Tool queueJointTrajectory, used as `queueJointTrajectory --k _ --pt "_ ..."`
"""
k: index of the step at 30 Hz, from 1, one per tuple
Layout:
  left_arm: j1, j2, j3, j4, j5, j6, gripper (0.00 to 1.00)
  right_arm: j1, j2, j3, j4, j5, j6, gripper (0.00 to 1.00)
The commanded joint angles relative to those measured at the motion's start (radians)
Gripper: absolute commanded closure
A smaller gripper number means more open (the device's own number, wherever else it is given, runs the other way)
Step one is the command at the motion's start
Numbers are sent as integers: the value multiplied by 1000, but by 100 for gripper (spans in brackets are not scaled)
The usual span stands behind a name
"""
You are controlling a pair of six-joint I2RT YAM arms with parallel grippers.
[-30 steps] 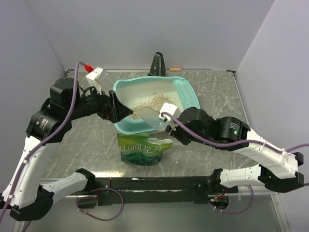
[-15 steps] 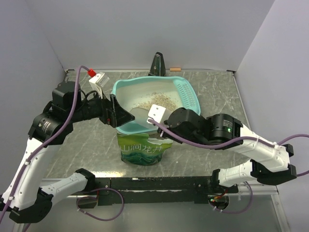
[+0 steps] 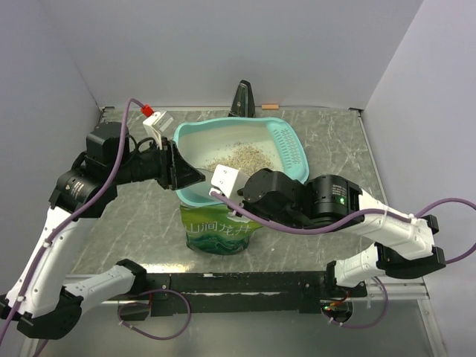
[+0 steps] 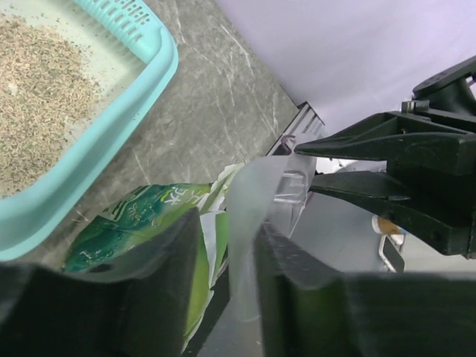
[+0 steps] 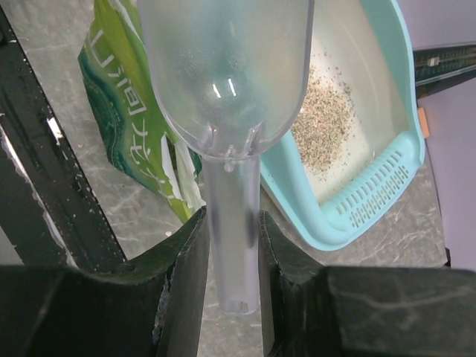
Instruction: Fill the litter box with clean litter
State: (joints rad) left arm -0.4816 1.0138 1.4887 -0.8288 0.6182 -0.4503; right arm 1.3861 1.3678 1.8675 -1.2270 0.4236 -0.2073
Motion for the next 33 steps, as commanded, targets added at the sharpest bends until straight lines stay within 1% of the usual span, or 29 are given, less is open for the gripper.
queueJointTrajectory --k 1,4,5,6,7,8,9,10,11,12,15,17,19,20,21,23,24,25,27,28,29,30,31,32,33 --pt "-2 0 10 26 29 9 74 19 13 47 -22 47 -21 100" --pt "-2 -1 13 26 29 15 99 22 1 18 -12 58 -17 100" --pt "-2 -6 13 28 25 18 99 22 -6 9 4 81 -11 100" --pt "0 -11 7 33 23 21 99 22 -30 -26 26 96 3 85" --pt "-2 -23 1 48 17 19 99 22 -50 -53 55 112 3 56" --pt "-2 -35 -14 59 12 21 99 21 -74 -82 143 125 0 49" --pt "-2 -46 -27 72 11 19 99 16 -126 -140 193 127 -9 42" --pt "-2 -67 -36 85 6 21 99 8 -151 -163 248 124 -9 28" --pt "-2 -78 -60 114 -11 24 99 -2 -170 -177 318 83 -6 26" --pt "-2 -96 -71 128 -27 21 99 -18 -186 -179 346 66 6 25" --pt "-2 -127 -114 184 -70 24 99 -64 -190 -147 434 60 57 22" --pt "-2 -150 -149 218 -95 19 99 -152 -206 -148 493 -17 92 21" --pt "-2 -191 -172 266 -113 22 99 -247 -246 -180 592 -225 185 22" --pt "-2 -204 -191 276 -129 24 99 -347 -256 -191 616 -303 207 22" --pt "-2 -225 -199 298 -147 33 99 -399 -262 -209 664 -447 295 23" --pt "-2 -241 -212 306 -164 51 99 -496 -257 -234 713 -549 351 24" --pt "-2 -254 -220 324 -182 53 99 -518 -248 -257 765 -600 396 24" --pt "-2 -264 -231 341 -187 55 99 -539 -243 -269 794 -702 419 24" --pt "-2 -280 -260 373 -208 58 99 -622 -239 -345 884 -834 518 25" --pt "-2 -285 -280 384 -215 59 99 -660 -242 -384 1031 -990 563 26" --pt "-2 -290 -292 401 -216 61 99 -733 -243 -471 1114 -1067 679 27" --pt "0 -293 -304 416 -209 58 99 -775 -242 -517 1206 -1135 748 28" --pt "0 -294 -324 443 -196 58 99 -810 -240 -566 1433 -1258 820 28" --pt "1 -293 -332 456 -187 58 99 -841 -230 -653 1527 -1293 953 30" --pt "1 -285 -340 467 -183 58 99 -898 -225 -691 1619 -1324 998 31"
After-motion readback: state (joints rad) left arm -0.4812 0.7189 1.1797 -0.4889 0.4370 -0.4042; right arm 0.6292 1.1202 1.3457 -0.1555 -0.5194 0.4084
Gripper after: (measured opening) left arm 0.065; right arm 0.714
